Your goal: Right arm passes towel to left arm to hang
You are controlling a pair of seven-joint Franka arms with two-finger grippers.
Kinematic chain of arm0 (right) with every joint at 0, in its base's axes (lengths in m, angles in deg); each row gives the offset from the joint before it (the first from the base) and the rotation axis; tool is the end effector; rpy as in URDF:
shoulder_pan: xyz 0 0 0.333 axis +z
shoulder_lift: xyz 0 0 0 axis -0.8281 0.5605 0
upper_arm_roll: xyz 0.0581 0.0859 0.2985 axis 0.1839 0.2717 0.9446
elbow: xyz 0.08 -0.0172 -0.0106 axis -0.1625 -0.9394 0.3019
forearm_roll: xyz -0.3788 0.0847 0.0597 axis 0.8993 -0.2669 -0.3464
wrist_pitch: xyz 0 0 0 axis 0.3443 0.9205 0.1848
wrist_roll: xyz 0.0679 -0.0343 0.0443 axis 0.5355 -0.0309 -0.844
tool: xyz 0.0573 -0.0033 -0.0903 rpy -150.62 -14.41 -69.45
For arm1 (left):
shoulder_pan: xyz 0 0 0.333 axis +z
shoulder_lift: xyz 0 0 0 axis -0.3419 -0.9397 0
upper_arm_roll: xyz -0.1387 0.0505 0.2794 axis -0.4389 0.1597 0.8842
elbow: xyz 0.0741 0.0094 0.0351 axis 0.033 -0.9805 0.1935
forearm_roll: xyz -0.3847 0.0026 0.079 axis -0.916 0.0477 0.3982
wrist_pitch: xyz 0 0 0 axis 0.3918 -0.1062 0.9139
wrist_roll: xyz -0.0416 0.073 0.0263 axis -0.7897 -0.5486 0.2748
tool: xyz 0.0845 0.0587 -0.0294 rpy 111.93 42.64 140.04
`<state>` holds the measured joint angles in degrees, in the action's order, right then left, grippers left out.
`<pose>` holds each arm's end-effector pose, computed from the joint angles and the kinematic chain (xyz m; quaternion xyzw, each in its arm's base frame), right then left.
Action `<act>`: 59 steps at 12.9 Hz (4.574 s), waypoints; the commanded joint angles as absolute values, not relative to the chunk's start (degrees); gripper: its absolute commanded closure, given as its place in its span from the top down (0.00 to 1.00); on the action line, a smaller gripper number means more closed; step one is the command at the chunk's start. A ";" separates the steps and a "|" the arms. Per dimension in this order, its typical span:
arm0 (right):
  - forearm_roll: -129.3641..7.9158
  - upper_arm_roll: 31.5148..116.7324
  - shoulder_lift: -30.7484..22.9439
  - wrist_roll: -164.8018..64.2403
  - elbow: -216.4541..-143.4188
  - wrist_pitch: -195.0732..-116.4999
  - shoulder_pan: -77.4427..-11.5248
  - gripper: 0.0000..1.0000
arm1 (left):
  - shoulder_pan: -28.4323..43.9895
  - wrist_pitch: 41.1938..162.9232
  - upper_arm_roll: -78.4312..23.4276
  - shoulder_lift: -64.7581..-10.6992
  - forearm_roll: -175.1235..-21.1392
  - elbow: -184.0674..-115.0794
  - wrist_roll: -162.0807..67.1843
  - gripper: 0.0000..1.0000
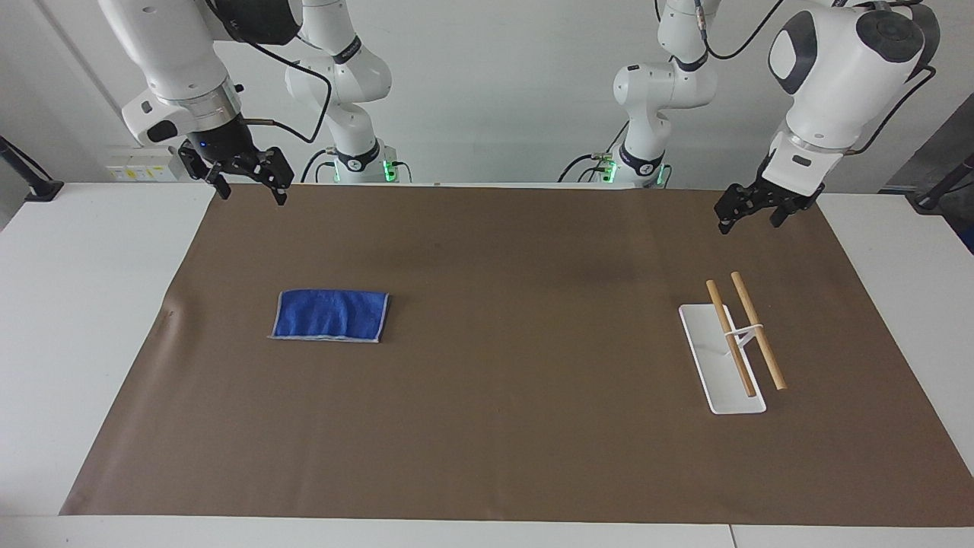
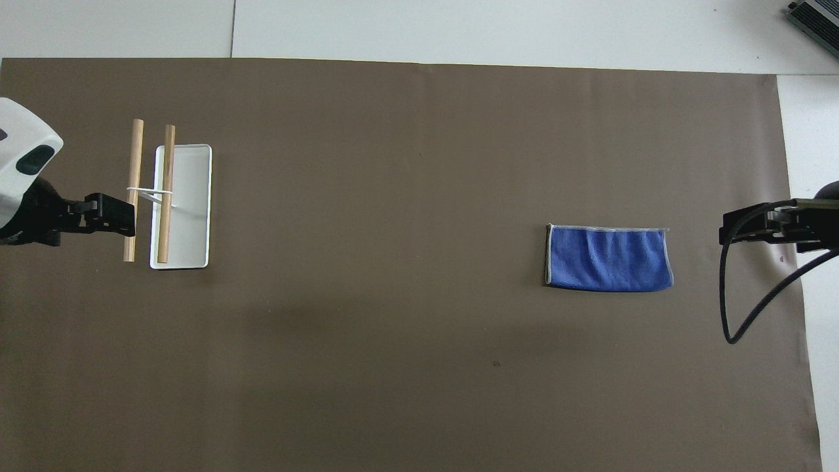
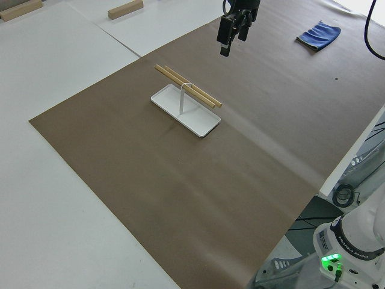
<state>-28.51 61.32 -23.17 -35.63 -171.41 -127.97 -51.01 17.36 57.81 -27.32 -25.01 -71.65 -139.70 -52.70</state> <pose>0.5306 -0.0114 0.6207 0.9978 -0.0633 -0.0129 0.0114 0.5387 -0.0501 0.5806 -0.9989 -0.0401 0.0196 0.0149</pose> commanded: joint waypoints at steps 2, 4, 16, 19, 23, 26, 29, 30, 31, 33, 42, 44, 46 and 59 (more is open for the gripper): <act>-29.43 61.47 -24.43 -33.94 -172.78 -129.33 -51.16 1.00 | 17.53 58.51 -27.20 -23.45 -72.20 -141.45 -52.34 1.00; -30.05 61.47 -24.43 -32.70 -172.78 -128.98 -51.16 1.00 | 17.53 58.42 -27.20 -23.45 -72.20 -141.45 -52.34 1.00; -29.96 61.47 -25.13 -34.20 -174.71 -131.26 -51.16 1.00 | 17.53 58.51 -27.20 -23.45 -72.20 -141.45 -52.26 1.00; -29.96 61.47 -25.22 -35.16 -175.06 -131.79 -51.42 1.00 | 17.53 58.51 -27.20 -23.45 -72.20 -141.45 -52.34 1.00; -30.05 61.47 -28.21 -38.49 -187.60 -145.65 -51.69 1.00 | 17.53 58.42 -27.20 -23.45 -72.20 -141.45 -52.34 1.00; -30.05 61.47 -26.63 -39.64 -192.89 -153.30 -51.69 1.00 | 17.53 58.42 -27.20 -23.45 -72.20 -141.45 -52.34 1.00; -30.05 61.47 -24.17 -41.93 -197.90 -160.07 -51.78 1.00 | 17.53 58.42 -27.20 -23.45 -72.20 -141.45 -52.26 1.00; -30.05 61.47 -23.30 -41.93 -199.22 -162.62 -51.78 1.00 | 17.53 58.42 -27.20 -23.45 -72.20 -141.45 -52.26 1.00; -30.05 61.39 -21.89 -42.37 -200.10 -164.56 -51.78 1.00 | 17.53 58.42 -27.20 -23.45 -72.20 -141.45 -52.26 1.00; -30.13 61.47 -18.73 -44.47 -201.59 -169.82 -51.78 1.00 | 17.53 58.51 -27.20 -23.45 -72.20 -141.45 -52.34 1.00; -30.22 61.47 -11.34 -45.18 -211.00 -189.26 -52.04 1.00 | 17.53 58.42 -27.20 -23.45 -72.20 -141.45 -52.34 1.00; -33.01 61.56 -10.98 -45.62 -211.53 -190.68 -51.87 1.00 | 17.53 58.51 -27.20 -23.45 -72.20 -141.45 -52.34 1.00; -35.92 61.56 -10.72 -48.16 -211.54 -190.68 -51.78 1.00 | 17.53 58.51 -27.20 -23.45 -72.20 -141.45 -52.34 1.00; -36.81 61.56 -12.21 -51.42 -205.40 -182.10 -51.43 0.00 | 17.53 58.51 -27.20 -23.45 -72.20 -141.45 -52.34 1.00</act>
<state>-35.31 61.16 -10.91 -49.31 -208.60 -186.96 -51.07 17.36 57.81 -27.32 -25.01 -71.65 -139.70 -52.70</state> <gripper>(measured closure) 0.930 0.000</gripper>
